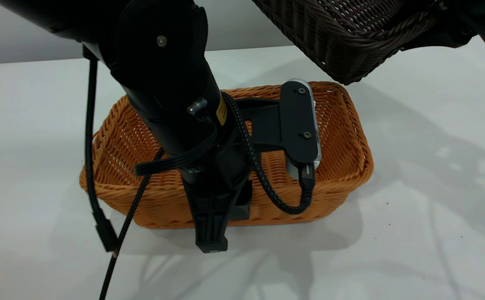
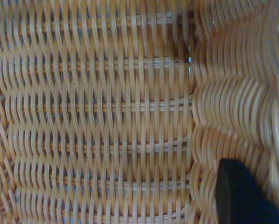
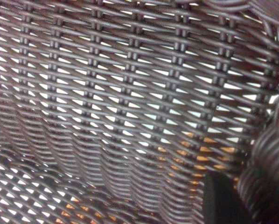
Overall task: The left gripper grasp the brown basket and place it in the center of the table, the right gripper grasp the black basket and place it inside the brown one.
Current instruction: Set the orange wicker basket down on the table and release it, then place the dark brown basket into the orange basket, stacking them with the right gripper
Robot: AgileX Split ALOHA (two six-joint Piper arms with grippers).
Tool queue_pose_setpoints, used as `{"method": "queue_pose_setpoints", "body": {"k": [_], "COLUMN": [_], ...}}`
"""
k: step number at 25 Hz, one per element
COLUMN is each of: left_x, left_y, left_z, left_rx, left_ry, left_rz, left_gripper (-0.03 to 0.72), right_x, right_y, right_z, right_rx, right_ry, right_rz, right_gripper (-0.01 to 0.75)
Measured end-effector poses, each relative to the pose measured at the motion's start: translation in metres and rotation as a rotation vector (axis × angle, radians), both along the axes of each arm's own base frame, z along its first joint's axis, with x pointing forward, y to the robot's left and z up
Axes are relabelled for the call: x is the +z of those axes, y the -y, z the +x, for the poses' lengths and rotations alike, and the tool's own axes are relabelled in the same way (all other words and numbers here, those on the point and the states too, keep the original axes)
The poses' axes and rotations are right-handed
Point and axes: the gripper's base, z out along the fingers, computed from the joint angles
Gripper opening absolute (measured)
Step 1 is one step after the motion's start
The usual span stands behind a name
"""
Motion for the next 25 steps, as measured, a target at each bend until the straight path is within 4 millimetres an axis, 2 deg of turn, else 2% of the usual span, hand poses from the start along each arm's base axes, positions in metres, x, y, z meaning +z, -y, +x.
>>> {"method": "queue_pose_setpoints", "body": {"k": [6, 8, 11, 14, 18, 22, 25], "left_x": [0.000, 0.006, 0.023, 0.049, 0.091, 0.150, 0.204], "left_y": [0.000, 0.000, 0.000, -0.001, -0.003, -0.005, -0.011], "left_z": [0.000, 0.000, 0.000, -0.005, -0.025, -0.050, -0.061], "left_rx": [0.002, 0.007, 0.011, 0.050, 0.070, 0.049, 0.097], "left_ry": [-0.001, 0.005, 0.027, 0.032, 0.049, 0.114, 0.183], "left_rz": [0.000, -0.007, -0.029, -0.055, -0.095, -0.214, -0.398], "left_gripper": [0.382, 0.438, 0.470, 0.475, 0.475, 0.475, 0.475], "right_x": [0.000, 0.000, 0.000, 0.000, -0.001, 0.005, 0.017], "right_y": [0.000, 0.000, 0.000, 0.001, 0.000, -0.005, -0.011], "right_z": [0.000, 0.000, 0.000, 0.000, -0.001, 0.000, 0.004], "right_rx": [0.001, 0.002, 0.002, 0.001, 0.023, 0.165, 0.282], "right_ry": [0.001, 0.001, 0.002, 0.005, 0.004, 0.022, 0.049], "right_rz": [-0.003, -0.003, -0.005, -0.011, -0.023, -0.062, -0.084], "right_gripper": [0.230, 0.230, 0.230, 0.230, 0.230, 0.230, 0.230]}}
